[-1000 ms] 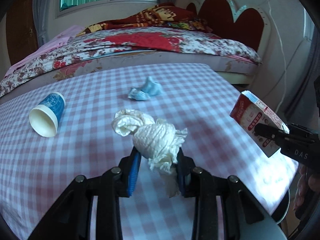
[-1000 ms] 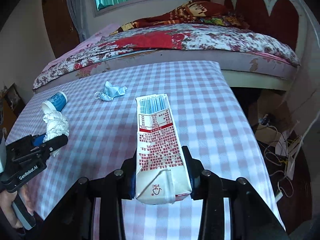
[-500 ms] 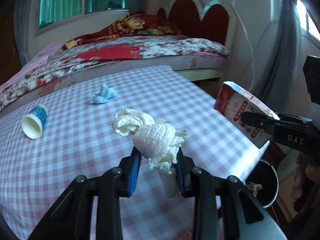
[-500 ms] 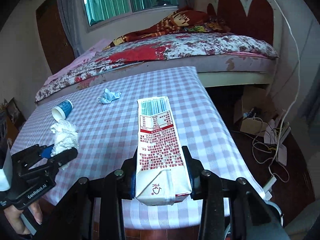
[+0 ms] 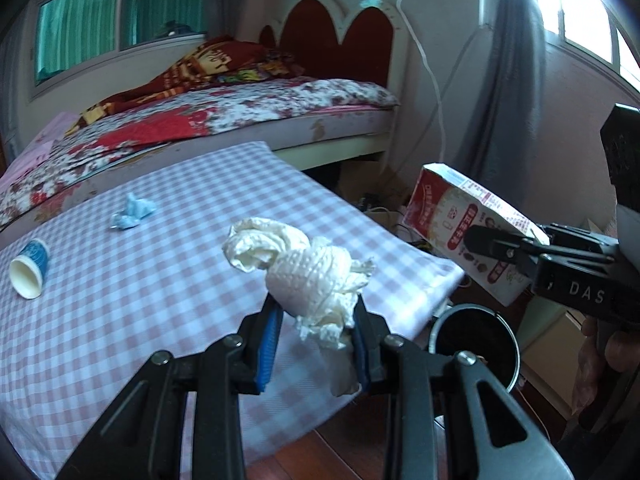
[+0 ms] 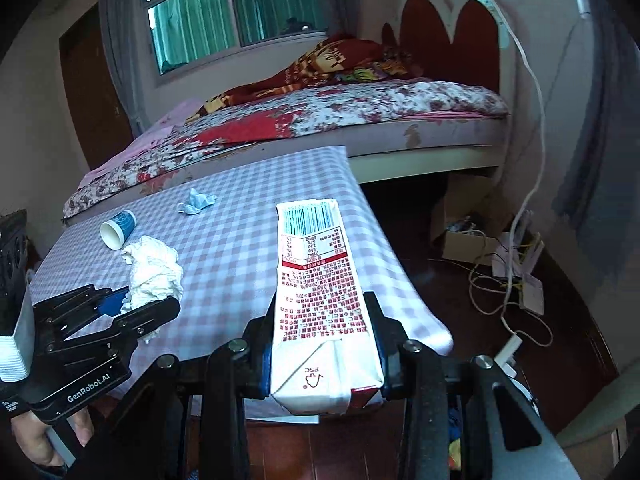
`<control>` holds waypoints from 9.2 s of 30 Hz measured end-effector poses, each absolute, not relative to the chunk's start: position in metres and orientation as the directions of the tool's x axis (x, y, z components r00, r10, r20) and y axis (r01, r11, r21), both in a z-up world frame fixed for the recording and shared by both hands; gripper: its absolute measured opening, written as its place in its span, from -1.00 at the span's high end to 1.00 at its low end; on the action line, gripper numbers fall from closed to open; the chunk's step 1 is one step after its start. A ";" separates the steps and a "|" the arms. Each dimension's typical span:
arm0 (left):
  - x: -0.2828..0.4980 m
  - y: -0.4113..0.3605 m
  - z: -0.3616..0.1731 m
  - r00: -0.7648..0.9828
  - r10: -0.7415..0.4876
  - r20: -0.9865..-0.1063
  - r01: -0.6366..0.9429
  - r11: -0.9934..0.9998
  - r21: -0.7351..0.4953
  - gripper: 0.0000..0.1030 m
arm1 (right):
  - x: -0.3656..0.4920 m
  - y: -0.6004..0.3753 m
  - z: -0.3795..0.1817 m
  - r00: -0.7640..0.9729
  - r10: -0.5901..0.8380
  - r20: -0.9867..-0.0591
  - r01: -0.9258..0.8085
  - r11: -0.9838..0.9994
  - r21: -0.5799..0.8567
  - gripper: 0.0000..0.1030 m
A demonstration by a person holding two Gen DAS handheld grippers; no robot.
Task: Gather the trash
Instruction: 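Carry the milk carton and white tissue over the black bin, then open both tools over the bin to drop the carton and tissue, then move both tools back over the bed toward the cup and mask, then grasp the light blue mask with the right tool while the left tool grasps the blue paper cup, then carry the light blue mask and blue paper cup over the black bin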
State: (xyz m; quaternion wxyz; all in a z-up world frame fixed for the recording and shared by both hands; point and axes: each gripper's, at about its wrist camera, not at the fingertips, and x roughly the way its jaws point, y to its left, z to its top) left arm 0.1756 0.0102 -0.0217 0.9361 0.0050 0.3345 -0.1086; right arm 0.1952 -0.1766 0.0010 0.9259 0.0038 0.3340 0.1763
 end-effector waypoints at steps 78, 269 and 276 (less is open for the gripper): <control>0.208 -0.230 -0.216 0.335 -0.312 -0.889 0.494 0.861 -0.116 -0.94 | 0.174 -0.440 -0.223 0.445 -0.009 -0.896 0.053 0.998 0.017 -0.98; 0.316 0.353 -0.070 0.712 0.189 -0.677 -0.272 0.962 -0.018 0.15 | 0.419 0.231 -0.051 0.480 0.445 -0.756 -0.656 0.754 0.027 0.25; 0.295 0.340 -0.057 0.720 0.200 -0.664 -0.272 0.962 -0.004 0.15 | 0.399 0.214 -0.033 0.488 0.466 -0.738 -0.662 0.749 0.035 0.25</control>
